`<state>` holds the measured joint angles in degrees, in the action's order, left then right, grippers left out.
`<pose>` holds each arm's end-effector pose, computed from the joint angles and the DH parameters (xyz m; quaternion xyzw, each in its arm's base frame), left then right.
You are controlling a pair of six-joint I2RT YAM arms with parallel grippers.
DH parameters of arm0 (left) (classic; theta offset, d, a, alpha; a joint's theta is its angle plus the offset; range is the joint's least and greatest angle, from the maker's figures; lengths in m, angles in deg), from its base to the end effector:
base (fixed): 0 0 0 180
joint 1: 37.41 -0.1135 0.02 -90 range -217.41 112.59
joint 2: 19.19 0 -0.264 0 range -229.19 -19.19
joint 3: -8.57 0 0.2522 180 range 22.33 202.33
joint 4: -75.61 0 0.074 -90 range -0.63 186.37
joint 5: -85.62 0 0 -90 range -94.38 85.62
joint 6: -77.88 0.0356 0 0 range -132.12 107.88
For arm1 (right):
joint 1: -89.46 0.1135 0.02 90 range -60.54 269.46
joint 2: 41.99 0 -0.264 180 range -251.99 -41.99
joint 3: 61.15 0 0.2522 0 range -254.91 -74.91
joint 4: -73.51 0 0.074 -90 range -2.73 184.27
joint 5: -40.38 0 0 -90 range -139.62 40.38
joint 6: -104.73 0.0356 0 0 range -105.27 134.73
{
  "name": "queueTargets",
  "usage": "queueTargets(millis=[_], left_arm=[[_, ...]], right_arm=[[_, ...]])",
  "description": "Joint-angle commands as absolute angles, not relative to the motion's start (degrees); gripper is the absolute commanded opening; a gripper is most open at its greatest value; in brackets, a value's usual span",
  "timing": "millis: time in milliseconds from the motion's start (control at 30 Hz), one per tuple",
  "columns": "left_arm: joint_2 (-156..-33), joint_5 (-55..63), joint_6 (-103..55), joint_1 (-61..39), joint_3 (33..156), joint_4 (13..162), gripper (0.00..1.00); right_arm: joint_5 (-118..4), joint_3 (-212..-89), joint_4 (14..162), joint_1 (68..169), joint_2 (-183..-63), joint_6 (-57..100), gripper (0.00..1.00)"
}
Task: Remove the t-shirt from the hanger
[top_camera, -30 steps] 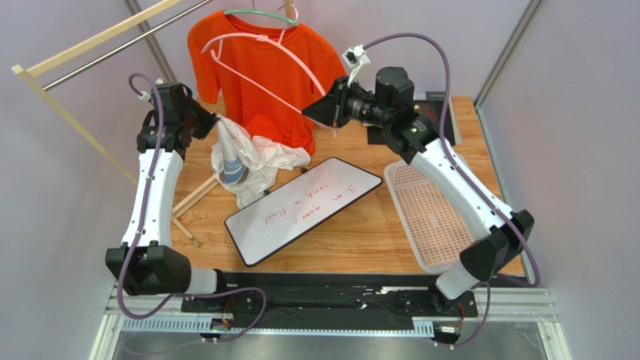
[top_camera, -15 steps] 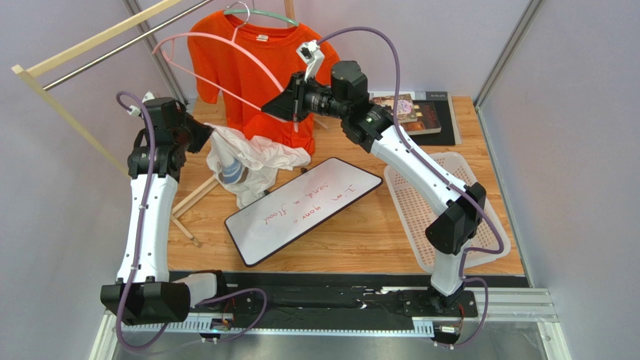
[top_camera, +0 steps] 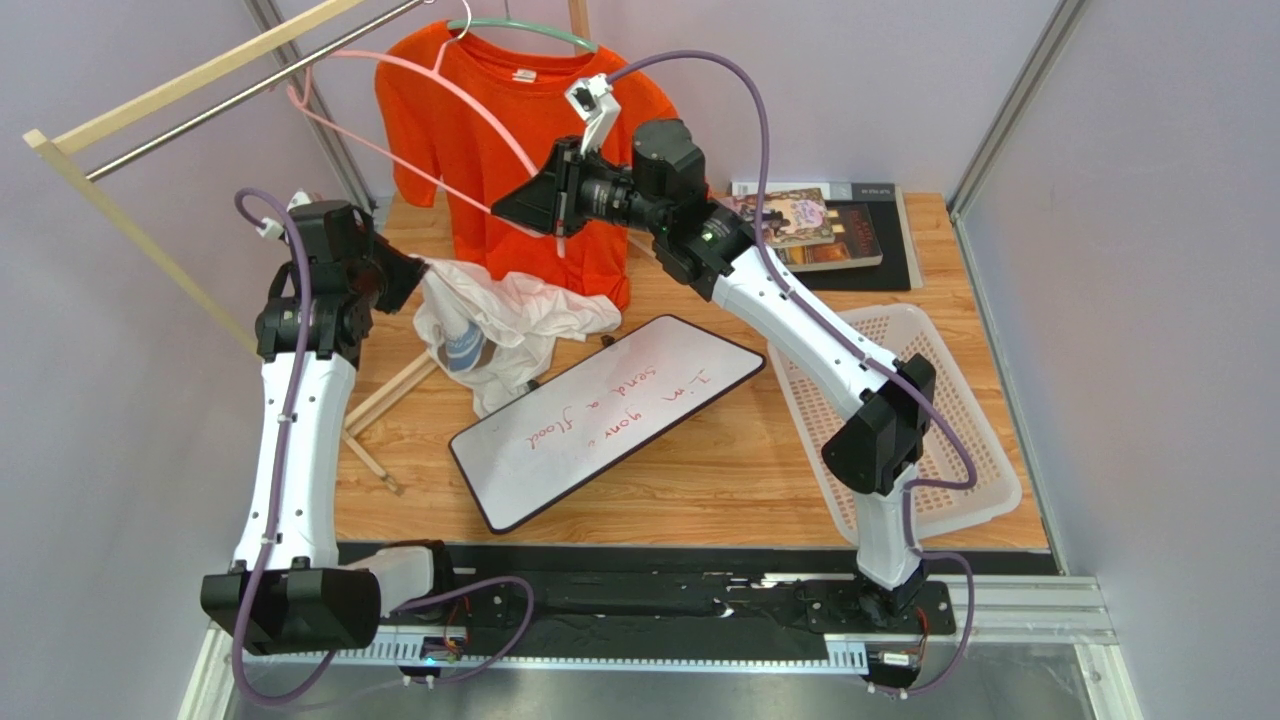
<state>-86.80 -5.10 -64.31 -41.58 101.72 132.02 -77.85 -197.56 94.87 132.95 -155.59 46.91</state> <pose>0.2404 0.0180 0.4101 -0.4135 0.7652 -0.1958 0.4529 0.3247 0.3312 0.4559 -0.2405 0.6565 0.5604 0.4440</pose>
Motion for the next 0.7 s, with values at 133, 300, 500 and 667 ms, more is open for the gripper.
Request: queueTargets(millis=[133, 300, 500, 667], left_arm=[[-84.7, -5.4, -63.3, -41.9, 101.7, 132.1, 0.0], [-84.4, -5.4, -63.0, -42.0, 101.4, 132.1, 0.0], [-84.3, -5.6, -62.9, -42.0, 101.2, 131.9, 0.0], [-84.0, -5.6, -62.9, -42.0, 100.7, 132.0, 0.0]], right_arm=[[-76.8, -203.2, 90.4, 133.6, -158.2, 47.8, 0.0], [-75.9, -201.9, 91.4, 133.8, -157.1, 45.9, 0.0], [-74.1, -195.0, 90.0, 133.8, -151.3, 45.1, 0.0], [-74.8, -198.0, 90.9, 133.8, -152.7, 45.0, 0.0]])
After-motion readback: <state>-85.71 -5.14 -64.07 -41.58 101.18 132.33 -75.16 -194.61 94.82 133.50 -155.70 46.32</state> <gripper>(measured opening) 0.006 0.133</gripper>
